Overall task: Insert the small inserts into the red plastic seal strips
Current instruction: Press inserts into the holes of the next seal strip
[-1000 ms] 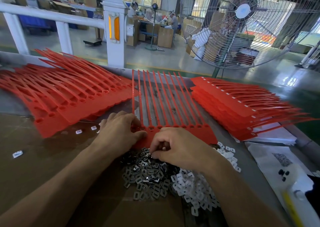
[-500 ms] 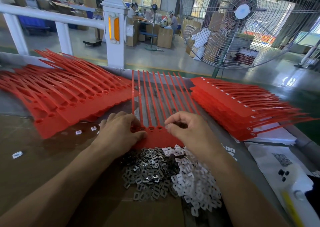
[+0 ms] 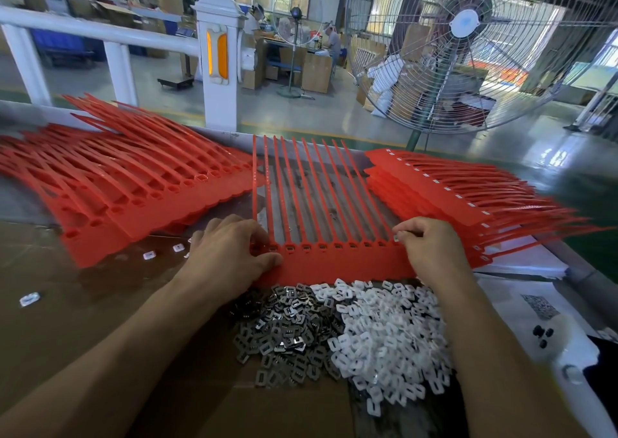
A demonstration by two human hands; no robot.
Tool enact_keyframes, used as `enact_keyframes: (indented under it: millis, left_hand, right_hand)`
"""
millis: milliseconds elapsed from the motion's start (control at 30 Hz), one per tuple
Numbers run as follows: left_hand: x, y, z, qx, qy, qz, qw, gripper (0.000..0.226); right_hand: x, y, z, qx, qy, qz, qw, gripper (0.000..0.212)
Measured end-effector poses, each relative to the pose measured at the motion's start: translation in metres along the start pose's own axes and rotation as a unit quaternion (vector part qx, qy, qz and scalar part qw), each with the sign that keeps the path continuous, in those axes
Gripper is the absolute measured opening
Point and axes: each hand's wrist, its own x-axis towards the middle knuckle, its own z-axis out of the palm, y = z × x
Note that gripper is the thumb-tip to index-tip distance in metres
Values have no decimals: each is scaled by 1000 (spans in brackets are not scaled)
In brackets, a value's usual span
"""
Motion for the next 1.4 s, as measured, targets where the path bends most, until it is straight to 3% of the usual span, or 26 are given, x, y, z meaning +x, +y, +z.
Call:
enact_keyframes:
  millis: [433, 767, 1400]
  left_hand:
    - [-2, 3, -3, -1, -2, -6, 1000, 35]
    - [-2, 2, -3, 0, -4, -3, 1000, 34]
    - [0, 1, -1, -3, 5, 0, 1000, 32]
  right_hand:
    - [2, 0, 3, -39, -22, 22, 999, 17]
    - [4, 2, 6, -48, 5, 40, 998, 8]
    - [1, 3, 4, -58, 16, 44, 997, 18]
